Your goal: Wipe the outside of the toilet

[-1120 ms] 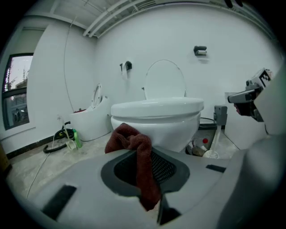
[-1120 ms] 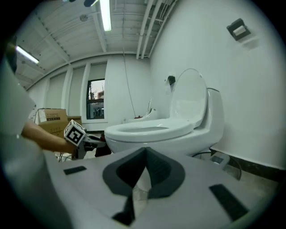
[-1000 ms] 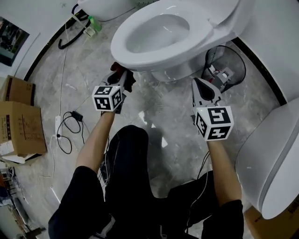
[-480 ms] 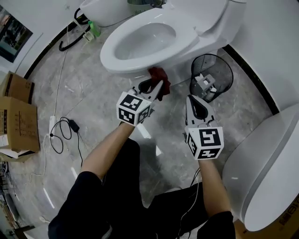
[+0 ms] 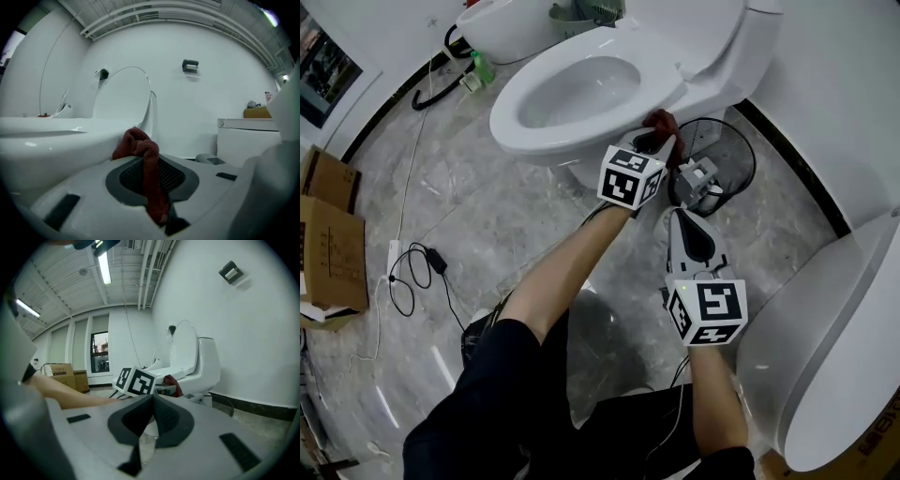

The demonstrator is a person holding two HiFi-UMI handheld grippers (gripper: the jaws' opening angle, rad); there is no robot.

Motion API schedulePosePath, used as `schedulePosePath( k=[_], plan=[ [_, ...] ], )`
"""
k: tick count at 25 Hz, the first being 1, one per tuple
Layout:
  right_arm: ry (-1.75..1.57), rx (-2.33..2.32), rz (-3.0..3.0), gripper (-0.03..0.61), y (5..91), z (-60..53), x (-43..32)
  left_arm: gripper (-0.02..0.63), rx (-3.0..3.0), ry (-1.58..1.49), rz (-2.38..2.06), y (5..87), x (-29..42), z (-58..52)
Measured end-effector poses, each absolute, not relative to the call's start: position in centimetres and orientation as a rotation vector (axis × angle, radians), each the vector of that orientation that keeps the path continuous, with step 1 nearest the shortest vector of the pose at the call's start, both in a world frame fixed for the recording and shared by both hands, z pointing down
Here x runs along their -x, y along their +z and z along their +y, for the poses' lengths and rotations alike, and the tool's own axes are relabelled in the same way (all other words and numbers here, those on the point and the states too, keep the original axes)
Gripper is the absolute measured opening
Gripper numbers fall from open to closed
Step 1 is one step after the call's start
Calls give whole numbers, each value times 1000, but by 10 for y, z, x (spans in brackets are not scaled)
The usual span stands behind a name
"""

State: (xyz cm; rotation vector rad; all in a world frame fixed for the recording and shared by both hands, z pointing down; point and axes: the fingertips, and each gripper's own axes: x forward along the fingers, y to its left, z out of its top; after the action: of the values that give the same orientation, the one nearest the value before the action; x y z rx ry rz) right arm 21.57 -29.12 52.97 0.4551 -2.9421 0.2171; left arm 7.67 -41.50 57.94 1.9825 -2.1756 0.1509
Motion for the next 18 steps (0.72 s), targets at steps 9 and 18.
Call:
schedulePosePath(
  k=[9, 18],
  plan=[
    [333, -449, -2932, 5, 533, -289, -214, 61, -1825, 81, -2279, 597, -52, -404],
    [357, -410, -2941, 5, 528, -284, -202, 58, -1839, 146, -2308, 598, -43, -364]
  ],
)
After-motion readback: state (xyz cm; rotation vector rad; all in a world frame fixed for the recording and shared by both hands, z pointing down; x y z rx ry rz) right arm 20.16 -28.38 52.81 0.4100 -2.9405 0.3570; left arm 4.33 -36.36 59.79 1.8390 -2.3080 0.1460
